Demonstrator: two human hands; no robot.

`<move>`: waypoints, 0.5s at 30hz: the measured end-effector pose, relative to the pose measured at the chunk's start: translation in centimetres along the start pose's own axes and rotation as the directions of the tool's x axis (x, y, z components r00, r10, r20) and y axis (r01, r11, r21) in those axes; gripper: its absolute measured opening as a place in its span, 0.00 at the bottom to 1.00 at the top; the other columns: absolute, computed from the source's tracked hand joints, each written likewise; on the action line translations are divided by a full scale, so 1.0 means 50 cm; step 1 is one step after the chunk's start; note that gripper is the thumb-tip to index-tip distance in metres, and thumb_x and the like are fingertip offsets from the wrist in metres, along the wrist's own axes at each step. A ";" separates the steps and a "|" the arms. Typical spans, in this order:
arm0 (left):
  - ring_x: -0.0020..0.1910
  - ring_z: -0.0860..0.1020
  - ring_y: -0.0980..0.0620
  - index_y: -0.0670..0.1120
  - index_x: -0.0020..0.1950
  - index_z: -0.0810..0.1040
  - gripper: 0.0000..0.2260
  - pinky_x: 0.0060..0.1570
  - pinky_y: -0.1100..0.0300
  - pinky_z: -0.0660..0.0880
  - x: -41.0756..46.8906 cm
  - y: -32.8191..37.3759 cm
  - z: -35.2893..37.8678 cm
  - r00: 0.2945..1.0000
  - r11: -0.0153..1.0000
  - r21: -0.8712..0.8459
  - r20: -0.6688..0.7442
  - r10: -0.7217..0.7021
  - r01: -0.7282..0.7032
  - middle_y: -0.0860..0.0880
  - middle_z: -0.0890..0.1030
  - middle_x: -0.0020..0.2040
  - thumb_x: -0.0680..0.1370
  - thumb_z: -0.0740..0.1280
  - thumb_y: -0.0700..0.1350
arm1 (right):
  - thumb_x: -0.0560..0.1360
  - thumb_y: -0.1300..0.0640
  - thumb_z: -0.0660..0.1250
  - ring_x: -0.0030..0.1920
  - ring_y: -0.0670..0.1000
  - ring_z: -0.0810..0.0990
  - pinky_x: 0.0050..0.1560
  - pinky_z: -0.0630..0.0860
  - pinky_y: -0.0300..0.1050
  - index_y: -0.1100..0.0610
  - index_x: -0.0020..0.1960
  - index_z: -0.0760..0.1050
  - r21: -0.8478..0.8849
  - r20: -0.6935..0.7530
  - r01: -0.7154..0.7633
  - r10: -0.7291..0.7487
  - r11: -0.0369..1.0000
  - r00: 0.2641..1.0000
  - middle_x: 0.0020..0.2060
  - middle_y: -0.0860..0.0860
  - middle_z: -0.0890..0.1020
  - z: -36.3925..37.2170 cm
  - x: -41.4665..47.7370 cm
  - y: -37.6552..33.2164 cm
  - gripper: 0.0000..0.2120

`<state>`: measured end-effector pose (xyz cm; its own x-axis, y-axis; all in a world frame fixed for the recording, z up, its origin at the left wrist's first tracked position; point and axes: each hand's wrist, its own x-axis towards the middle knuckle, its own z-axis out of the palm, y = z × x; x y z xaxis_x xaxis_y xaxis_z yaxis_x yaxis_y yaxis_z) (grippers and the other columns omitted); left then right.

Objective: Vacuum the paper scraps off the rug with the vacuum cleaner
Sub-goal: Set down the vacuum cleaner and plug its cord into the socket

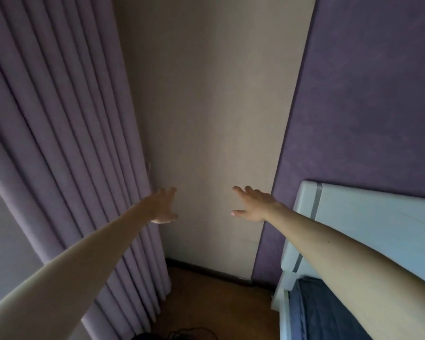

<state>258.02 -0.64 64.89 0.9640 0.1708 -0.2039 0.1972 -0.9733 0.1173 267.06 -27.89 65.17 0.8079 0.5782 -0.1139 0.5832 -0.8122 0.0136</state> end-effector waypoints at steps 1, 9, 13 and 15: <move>0.66 0.73 0.39 0.45 0.79 0.48 0.42 0.64 0.46 0.72 0.008 0.003 0.009 1.000 1.000 0.006 0.012 0.010 -0.010 0.40 0.70 0.69 0.74 0.66 0.60 | 0.77 0.37 0.62 0.64 0.62 0.74 0.57 0.73 0.55 0.51 0.77 0.51 0.006 0.011 0.000 0.000 1.000 1.000 0.68 0.58 0.68 0.014 -0.006 0.010 0.36; 0.76 0.60 0.40 0.47 0.80 0.43 0.42 0.73 0.47 0.63 0.015 0.049 0.083 0.996 0.998 0.058 0.085 -0.008 0.003 0.42 0.53 0.79 0.77 0.64 0.61 | 0.78 0.37 0.61 0.63 0.61 0.74 0.55 0.74 0.54 0.50 0.79 0.47 0.028 0.087 -0.005 0.002 1.000 0.996 0.69 0.58 0.68 0.111 -0.036 0.050 0.38; 0.76 0.59 0.40 0.47 0.80 0.44 0.43 0.73 0.46 0.63 0.032 0.042 0.122 0.995 0.997 0.066 0.101 0.020 -0.027 0.41 0.54 0.79 0.76 0.65 0.61 | 0.78 0.37 0.61 0.63 0.61 0.75 0.53 0.75 0.52 0.50 0.79 0.47 0.040 0.101 -0.017 0.013 0.999 0.995 0.69 0.59 0.68 0.152 -0.040 0.045 0.38; 0.75 0.60 0.39 0.47 0.80 0.45 0.42 0.72 0.46 0.64 0.043 0.032 0.138 0.993 0.998 0.061 0.113 0.028 -0.035 0.41 0.57 0.78 0.76 0.65 0.61 | 0.78 0.37 0.61 0.62 0.60 0.75 0.53 0.75 0.52 0.50 0.79 0.47 0.057 0.112 -0.034 0.028 0.998 0.993 0.69 0.58 0.68 0.175 -0.038 0.039 0.38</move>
<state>259.17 -2.90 57.91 0.9430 0.1249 -0.3086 0.1518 -0.9863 0.0648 265.92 -31.25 56.70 0.8091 0.5432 -0.2240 0.5494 -0.8346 -0.0394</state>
